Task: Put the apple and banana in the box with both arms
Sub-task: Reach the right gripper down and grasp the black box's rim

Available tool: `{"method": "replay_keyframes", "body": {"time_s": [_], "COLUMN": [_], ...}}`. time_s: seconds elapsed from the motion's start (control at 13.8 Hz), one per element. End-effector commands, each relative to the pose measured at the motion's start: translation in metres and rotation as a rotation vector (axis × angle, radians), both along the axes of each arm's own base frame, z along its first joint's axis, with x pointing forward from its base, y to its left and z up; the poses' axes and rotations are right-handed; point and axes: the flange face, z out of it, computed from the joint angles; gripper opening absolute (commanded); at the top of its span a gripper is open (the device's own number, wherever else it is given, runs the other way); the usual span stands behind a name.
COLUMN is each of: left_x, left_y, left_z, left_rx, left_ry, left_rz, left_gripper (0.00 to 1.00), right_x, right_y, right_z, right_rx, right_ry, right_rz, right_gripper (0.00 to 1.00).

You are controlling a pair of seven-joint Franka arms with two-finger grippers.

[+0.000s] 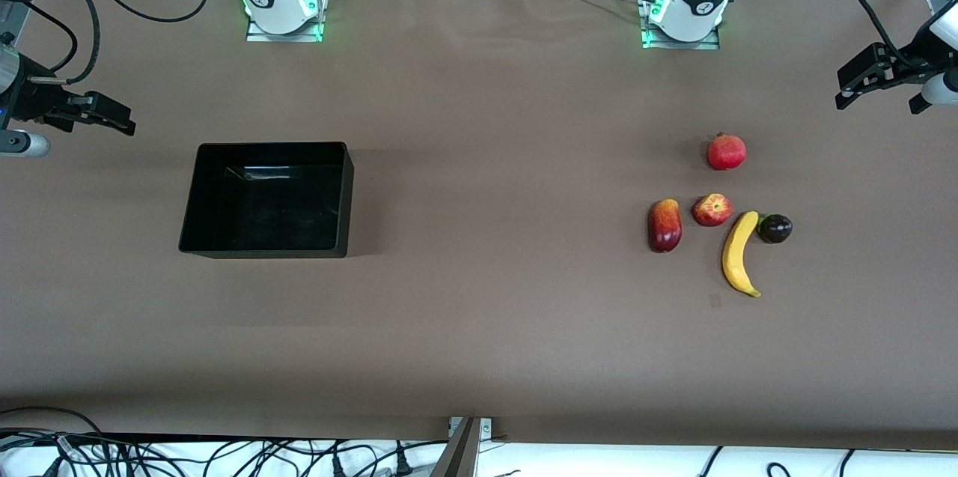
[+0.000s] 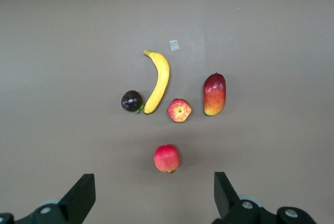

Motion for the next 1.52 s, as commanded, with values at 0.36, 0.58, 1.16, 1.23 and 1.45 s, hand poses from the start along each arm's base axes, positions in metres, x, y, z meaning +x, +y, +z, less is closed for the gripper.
{"method": "replay_keyframes", "body": {"time_s": [0.36, 0.58, 1.16, 1.23, 1.45], "left_x": [0.001, 0.001, 0.001, 0.001, 0.001], "left_y": [0.0, 0.0, 0.0, 0.0, 0.0], "left_z": [0.005, 0.005, 0.005, 0.005, 0.005], "left_rx": [0.012, 0.012, 0.012, 0.012, 0.012], "left_ry": [0.002, 0.002, 0.002, 0.002, 0.002], "left_rz": [0.003, 0.003, 0.003, 0.003, 0.003], "left_gripper": [1.0, 1.0, 1.0, 1.0, 1.0], "right_x": [0.024, 0.033, -0.004, -0.014, -0.021], "right_y": [-0.02, -0.03, -0.045, -0.045, -0.047], "right_z": [-0.072, -0.129, -0.312, -0.326, -0.345], "right_rx": [-0.001, -0.007, -0.013, -0.014, -0.015], "right_ry": [0.128, 0.12, 0.035, 0.004, 0.012], "right_rz": [-0.027, -0.039, -0.037, -0.021, -0.025], "right_gripper": [1.0, 1.0, 0.99, 0.92, 0.0]}}
